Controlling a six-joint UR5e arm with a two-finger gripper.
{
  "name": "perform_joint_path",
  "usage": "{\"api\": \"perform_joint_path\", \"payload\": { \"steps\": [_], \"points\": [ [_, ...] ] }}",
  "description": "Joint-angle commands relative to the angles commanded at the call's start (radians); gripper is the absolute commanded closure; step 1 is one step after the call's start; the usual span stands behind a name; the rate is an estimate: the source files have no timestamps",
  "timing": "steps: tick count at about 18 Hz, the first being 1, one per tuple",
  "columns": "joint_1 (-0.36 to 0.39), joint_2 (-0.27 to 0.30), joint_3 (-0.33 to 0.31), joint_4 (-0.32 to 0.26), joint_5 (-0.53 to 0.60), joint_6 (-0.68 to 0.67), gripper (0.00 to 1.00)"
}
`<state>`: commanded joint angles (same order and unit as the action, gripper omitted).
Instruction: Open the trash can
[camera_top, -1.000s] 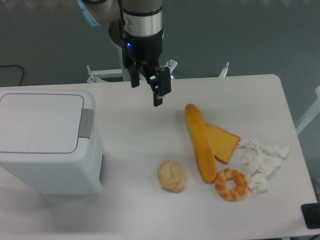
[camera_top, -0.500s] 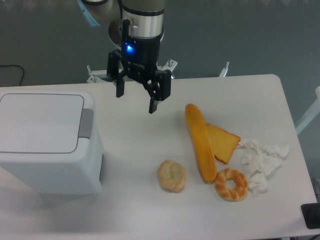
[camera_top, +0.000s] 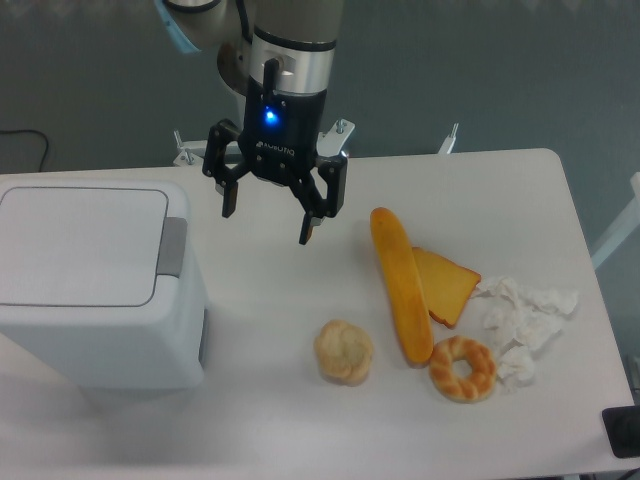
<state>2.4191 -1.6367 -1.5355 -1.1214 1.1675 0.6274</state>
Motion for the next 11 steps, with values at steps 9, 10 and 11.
{"api": "perform_joint_path", "payload": {
  "steps": [9, 10, 11],
  "points": [
    [0.015, -0.009, 0.005, 0.006, -0.041, -0.095, 0.00],
    [0.015, -0.009, 0.005, 0.006, -0.049, -0.103, 0.00],
    [0.015, -0.009, 0.005, 0.006, -0.049, -0.115, 0.00]
  ]
}}
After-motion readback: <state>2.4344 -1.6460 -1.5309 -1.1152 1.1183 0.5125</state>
